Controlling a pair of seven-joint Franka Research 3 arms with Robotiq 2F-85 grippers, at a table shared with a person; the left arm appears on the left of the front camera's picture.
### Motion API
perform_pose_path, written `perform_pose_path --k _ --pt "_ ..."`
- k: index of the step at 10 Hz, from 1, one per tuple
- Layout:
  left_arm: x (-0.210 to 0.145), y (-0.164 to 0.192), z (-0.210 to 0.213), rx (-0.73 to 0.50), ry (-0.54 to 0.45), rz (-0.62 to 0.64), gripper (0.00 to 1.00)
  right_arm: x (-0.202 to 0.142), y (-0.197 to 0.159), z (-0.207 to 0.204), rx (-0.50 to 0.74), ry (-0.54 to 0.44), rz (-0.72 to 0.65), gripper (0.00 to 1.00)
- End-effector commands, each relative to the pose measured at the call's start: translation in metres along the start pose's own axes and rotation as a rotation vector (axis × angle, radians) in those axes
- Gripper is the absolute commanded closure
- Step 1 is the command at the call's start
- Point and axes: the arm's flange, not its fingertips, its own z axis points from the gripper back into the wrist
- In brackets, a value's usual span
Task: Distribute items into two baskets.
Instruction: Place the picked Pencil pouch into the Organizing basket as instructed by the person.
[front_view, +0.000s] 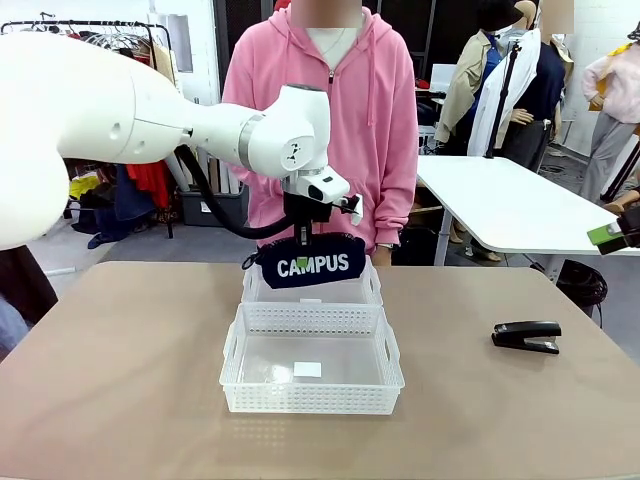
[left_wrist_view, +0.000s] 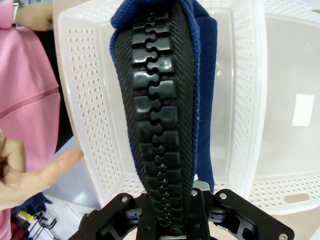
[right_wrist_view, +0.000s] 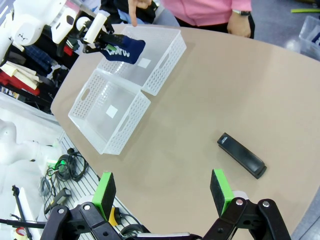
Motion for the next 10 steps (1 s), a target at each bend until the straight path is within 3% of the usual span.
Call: perform_pose_path --k 1,10 --pt "0.005 0.009 -0.004 0.023 0.014 0.010 1.00 0.002 0.001 0.001 0.012 -0.012 0.007 0.00" --pt "0.017 0.034 -0.051 -0.075 0.054 -0.013 1.00 0.002 0.001 0.001 0.012 -0.012 0.007 0.00"
